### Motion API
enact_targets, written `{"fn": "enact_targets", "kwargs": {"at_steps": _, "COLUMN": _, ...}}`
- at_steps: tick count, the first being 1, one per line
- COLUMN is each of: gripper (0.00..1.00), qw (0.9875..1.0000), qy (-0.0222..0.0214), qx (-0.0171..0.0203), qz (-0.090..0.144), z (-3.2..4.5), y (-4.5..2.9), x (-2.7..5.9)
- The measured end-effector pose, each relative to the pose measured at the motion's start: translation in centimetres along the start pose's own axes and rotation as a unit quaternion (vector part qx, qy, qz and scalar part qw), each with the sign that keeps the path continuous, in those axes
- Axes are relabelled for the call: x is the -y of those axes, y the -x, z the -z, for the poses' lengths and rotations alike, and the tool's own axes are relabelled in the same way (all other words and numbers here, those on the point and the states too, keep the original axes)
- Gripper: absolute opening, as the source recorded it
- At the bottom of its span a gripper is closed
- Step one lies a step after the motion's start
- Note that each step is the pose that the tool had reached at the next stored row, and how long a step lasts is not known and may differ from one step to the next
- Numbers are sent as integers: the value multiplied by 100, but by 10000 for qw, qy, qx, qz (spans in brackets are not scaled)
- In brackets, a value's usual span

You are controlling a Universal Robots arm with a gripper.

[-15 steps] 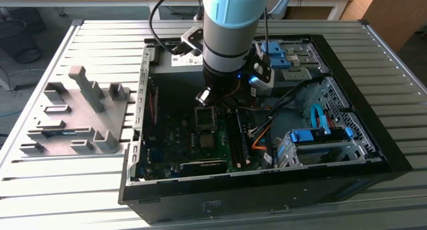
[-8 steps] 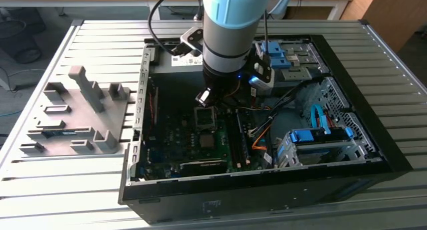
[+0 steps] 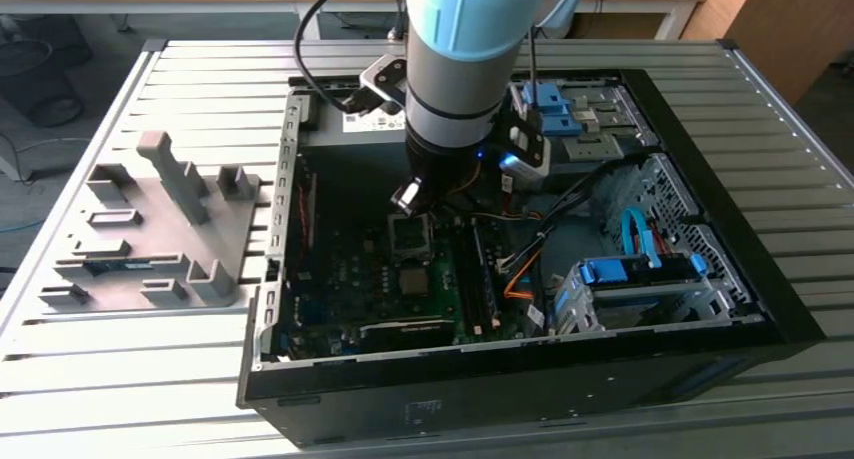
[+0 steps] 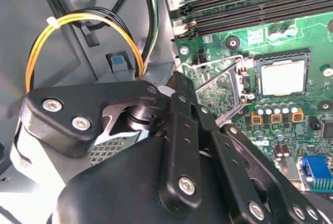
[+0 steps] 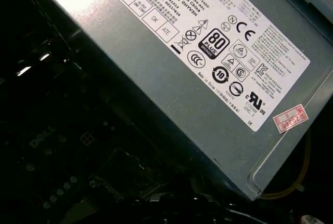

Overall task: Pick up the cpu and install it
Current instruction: 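Close the cpu cover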

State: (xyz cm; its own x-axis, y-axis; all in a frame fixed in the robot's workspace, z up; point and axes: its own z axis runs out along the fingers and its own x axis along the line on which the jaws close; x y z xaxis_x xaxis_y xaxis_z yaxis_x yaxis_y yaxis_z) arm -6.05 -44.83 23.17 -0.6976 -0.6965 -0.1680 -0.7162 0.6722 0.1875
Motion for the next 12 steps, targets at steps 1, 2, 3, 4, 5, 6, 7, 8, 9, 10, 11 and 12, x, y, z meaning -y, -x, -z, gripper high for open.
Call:
{"fn": "enact_targets", "kwargs": {"at_steps": 1, "gripper": 10, "qw": 10000, "qy": 5, "qx": 4, "qz": 2, "z": 6, "y": -4, "x": 4}}
{"fn": "enact_targets", "kwargs": {"at_steps": 2, "gripper": 10, "qw": 10000, "qy": 10, "qx": 8, "qz": 4, "z": 12, "y": -9, "x": 8}}
{"fn": "enact_targets", "kwargs": {"at_steps": 3, "gripper": 10, "qw": 10000, "qy": 12, "qx": 11, "qz": 6, "z": 18, "y": -14, "x": 13}}
{"fn": "enact_targets", "kwargs": {"at_steps": 4, "gripper": 10, "qw": 10000, "qy": 14, "qx": 11, "qz": 8, "z": 25, "y": -20, "x": 19}}
{"fn": "enact_targets", "kwargs": {"at_steps": 5, "gripper": 10, "qw": 10000, "qy": 15, "qx": 12, "qz": 9, "z": 30, "y": -27, "x": 25}}
{"fn": "enact_targets", "kwargs": {"at_steps": 6, "gripper": 10, "qw": 10000, "qy": 16, "qx": 13, "qz": 10, "z": 35, "y": -33, "x": 32}}
{"fn": "enact_targets", "kwargs": {"at_steps": 7, "gripper": 10, "qw": 10000, "qy": 17, "qx": 13, "qz": 12, "z": 40, "y": -40, "x": 38}}
{"fn": "enact_targets", "kwargs": {"at_steps": 8, "gripper": 10, "qw": 10000, "qy": 17, "qx": 13, "qz": 13, "z": 44, "y": -48, "x": 46}}
{"fn": "enact_targets", "kwargs": {"at_steps": 9, "gripper": 10, "qw": 10000, "qy": 17, "qx": 12, "qz": 14, "z": 48, "y": -56, "x": 53}}
{"fn": "enact_targets", "kwargs": {"at_steps": 10, "gripper": 10, "qw": 10000, "qy": 17, "qx": 12, "qz": 16, "z": 52, "y": -64, "x": 61}}
{"fn": "enact_targets", "kwargs": {"at_steps": 11, "gripper": 10, "qw": 10000, "qy": 18, "qx": 11, "qz": 18, "z": 56, "y": -71, "x": 68}}
{"fn": "enact_targets", "kwargs": {"at_steps": 12, "gripper": 10, "qw": 10000, "qy": 18, "qx": 11, "qz": 20, "z": 59, "y": -79, "x": 76}}
